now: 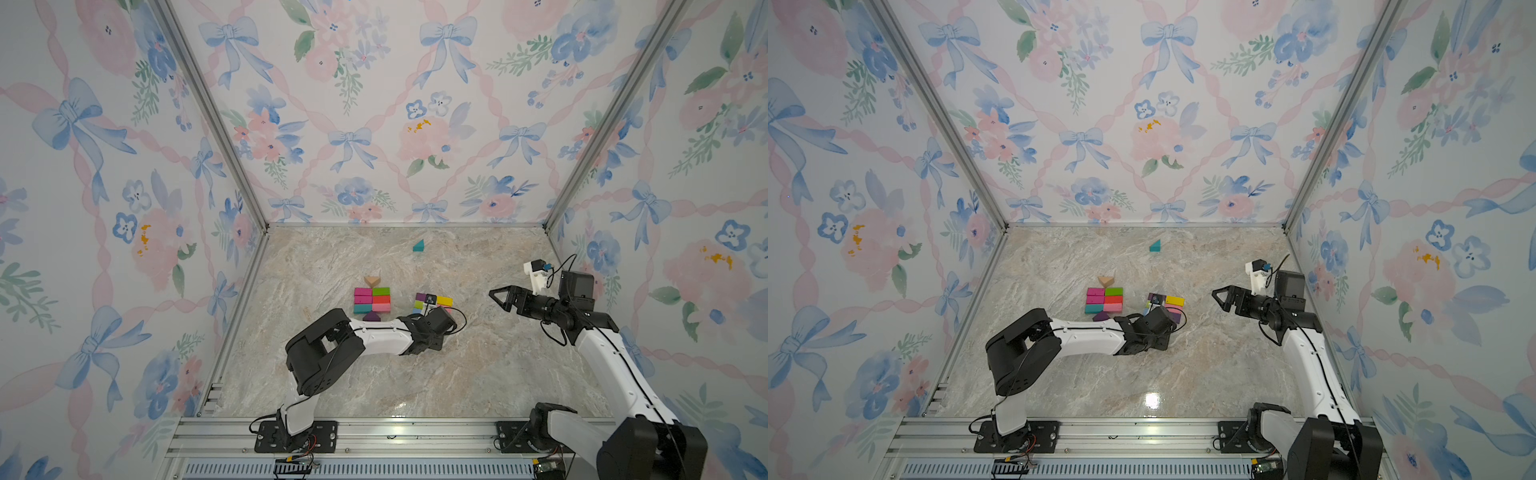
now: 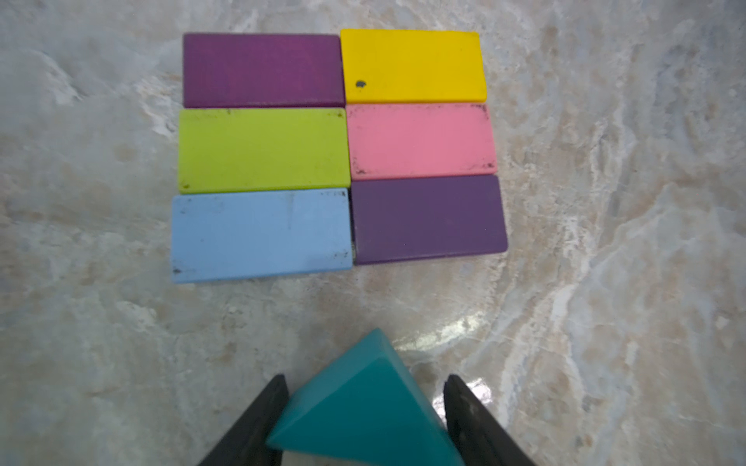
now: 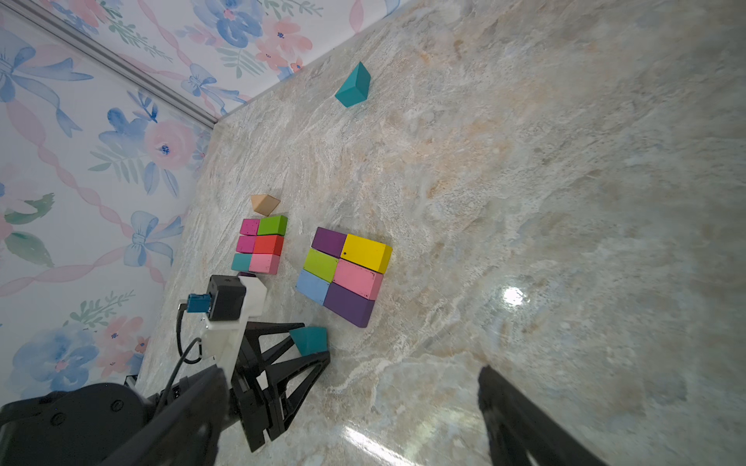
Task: Assemble a piece of candy with building blocks
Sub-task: Assemble the building block at the center of the board.
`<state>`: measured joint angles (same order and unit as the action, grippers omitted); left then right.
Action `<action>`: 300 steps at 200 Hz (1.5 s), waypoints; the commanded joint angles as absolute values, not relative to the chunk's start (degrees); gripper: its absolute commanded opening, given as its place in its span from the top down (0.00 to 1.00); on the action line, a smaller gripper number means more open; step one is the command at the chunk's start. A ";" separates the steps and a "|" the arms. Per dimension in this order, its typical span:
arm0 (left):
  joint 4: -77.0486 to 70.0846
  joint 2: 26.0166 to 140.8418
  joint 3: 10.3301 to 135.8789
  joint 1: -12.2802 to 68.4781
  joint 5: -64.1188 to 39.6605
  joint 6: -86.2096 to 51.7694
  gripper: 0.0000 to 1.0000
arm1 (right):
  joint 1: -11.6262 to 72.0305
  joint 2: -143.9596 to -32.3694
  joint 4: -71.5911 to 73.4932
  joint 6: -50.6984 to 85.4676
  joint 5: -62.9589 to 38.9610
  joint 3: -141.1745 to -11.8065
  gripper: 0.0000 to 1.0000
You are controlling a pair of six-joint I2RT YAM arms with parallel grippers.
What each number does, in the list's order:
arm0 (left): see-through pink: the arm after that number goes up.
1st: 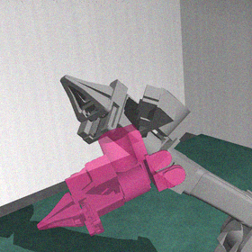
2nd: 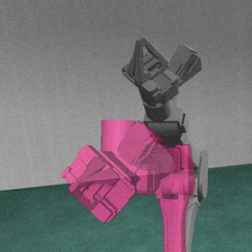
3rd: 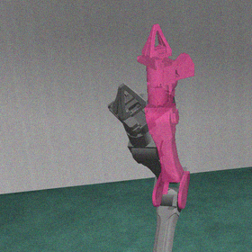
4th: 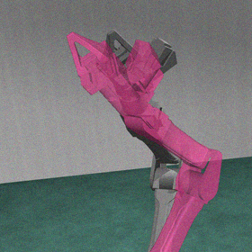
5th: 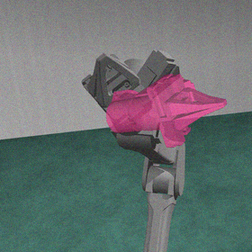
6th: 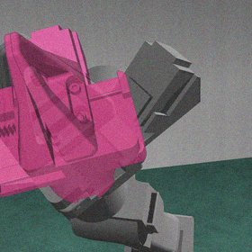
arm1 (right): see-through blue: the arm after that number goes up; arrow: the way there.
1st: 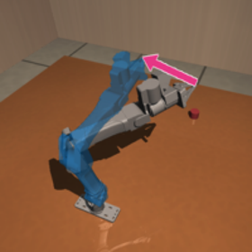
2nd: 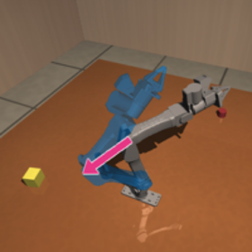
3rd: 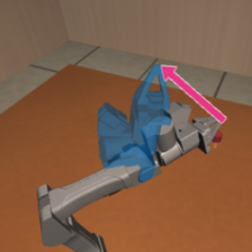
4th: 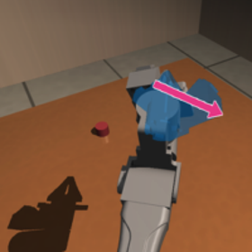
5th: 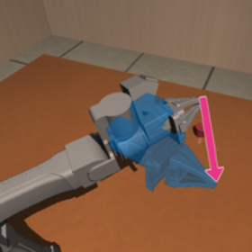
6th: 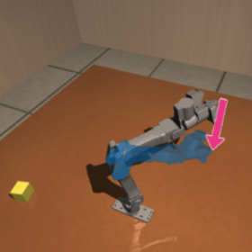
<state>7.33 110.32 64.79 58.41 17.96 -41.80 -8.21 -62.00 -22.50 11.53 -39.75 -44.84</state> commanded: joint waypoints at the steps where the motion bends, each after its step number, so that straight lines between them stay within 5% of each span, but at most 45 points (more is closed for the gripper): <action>1: 8.70 110.44 65.35 57.79 17.28 -42.72 0.28 | -9.09 -60.63 -22.32 11.69 -39.27 -44.29 0.03; 23: 8.70 109.81 65.49 57.66 17.01 -42.56 0.20 | -9.05 -60.69 -22.57 11.55 -39.46 -44.44 0.03; 126: 8.20 93.74 56.79 58.08 9.25 -43.65 0.19 | -7.49 -56.97 -25.21 11.61 -36.87 -42.43 0.02; 300: -4.55 108.21 58.97 59.51 2.88 -45.31 0.19 | -4.69 -58.78 -26.55 11.53 -33.21 -43.86 0.02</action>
<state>-4.05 106.24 57.91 59.96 3.53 -45.54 -5.39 -58.26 -26.02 12.14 -33.78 -42.30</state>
